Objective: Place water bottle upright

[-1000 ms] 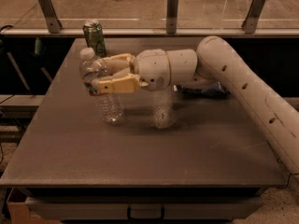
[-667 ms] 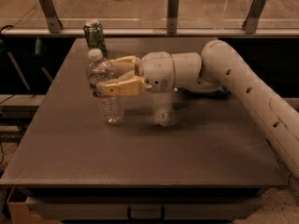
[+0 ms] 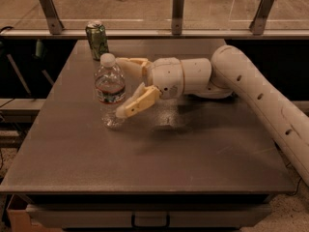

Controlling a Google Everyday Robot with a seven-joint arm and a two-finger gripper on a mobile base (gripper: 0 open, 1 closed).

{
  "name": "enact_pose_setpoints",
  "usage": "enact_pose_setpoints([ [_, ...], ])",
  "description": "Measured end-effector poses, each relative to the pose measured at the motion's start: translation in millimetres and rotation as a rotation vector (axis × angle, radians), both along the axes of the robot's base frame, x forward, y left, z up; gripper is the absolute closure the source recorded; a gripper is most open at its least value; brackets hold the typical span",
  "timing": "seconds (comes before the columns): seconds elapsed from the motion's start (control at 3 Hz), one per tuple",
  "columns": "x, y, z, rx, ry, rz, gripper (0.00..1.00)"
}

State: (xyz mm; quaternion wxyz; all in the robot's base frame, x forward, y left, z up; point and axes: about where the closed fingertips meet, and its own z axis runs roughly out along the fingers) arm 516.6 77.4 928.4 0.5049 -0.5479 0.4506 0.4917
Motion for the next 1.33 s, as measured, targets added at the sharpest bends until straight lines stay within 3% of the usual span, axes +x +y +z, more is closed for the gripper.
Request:
enact_pose_setpoints([
  [0.33, 11.7, -24.1, 3.7, -0.051, -0.049, -0.051, 0.0],
  [1.0, 49.3, -147.0, 9.8, -0.259, -0.147, -0.258, 0.0],
  [1.33, 53.1, -155.9, 10.5, -0.268, -0.151, -0.273, 0.0],
])
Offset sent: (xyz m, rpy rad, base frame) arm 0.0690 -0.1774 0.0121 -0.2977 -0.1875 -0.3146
